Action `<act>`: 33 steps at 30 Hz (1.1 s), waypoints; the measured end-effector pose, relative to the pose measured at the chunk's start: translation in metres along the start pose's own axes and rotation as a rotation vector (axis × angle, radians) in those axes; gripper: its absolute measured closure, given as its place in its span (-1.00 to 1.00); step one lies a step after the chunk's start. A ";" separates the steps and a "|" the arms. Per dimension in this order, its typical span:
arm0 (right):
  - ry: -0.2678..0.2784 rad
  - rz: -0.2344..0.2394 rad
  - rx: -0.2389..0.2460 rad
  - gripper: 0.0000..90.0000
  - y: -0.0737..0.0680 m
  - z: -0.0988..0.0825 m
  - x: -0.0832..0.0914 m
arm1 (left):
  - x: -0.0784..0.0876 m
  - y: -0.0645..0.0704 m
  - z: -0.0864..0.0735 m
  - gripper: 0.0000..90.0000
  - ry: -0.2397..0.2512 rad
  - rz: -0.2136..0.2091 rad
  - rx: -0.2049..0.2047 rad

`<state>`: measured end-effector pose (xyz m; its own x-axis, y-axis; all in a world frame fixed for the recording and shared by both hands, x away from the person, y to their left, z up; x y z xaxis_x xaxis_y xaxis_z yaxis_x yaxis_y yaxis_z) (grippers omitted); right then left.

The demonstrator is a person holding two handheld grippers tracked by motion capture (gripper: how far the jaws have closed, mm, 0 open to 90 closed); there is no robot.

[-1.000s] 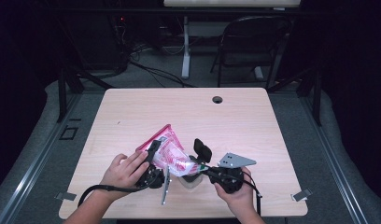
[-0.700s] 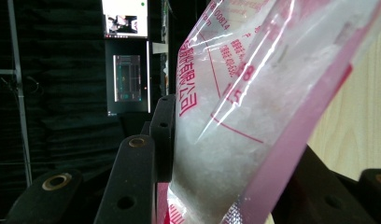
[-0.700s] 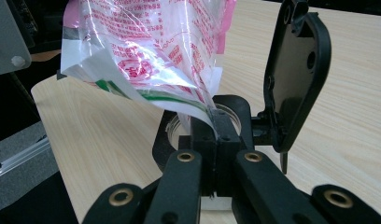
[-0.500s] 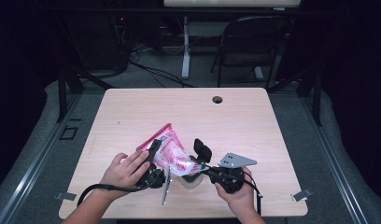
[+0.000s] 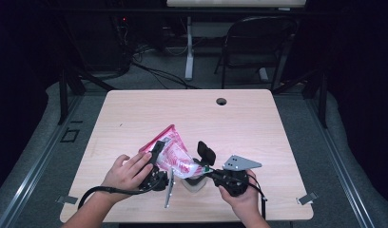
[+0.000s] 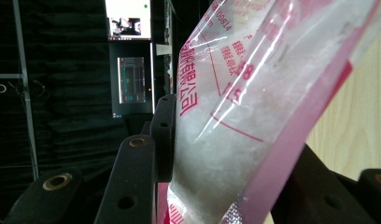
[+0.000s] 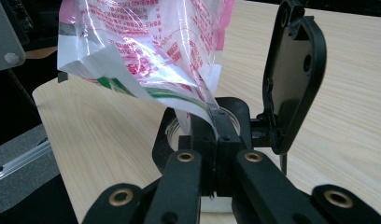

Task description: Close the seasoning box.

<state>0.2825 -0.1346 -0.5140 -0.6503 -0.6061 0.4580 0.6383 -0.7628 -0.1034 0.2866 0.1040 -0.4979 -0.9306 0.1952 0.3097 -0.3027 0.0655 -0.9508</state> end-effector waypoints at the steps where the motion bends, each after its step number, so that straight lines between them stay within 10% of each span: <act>1: 0.001 0.000 -0.001 1.00 0.000 0.000 0.000 | 0.000 0.000 0.000 0.45 0.001 0.000 0.001; 33: 0.003 -0.003 0.001 1.00 0.000 0.000 -0.001 | 0.000 -0.004 0.000 0.46 0.000 -0.003 -0.008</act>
<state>0.2830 -0.1339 -0.5141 -0.6531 -0.6048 0.4557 0.6368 -0.7643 -0.1016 0.2874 0.1034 -0.4942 -0.9298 0.1947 0.3123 -0.3037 0.0736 -0.9499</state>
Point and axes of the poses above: each handheld gripper's, and its own axes: x roughly backward along the jaws, z roughly out of its top, y roughly to its right, the point moved 2 cm from there along -x, roughly forward along the jaws, and after that the axes turned 9 degrees about -z, right-handed, at the moved point
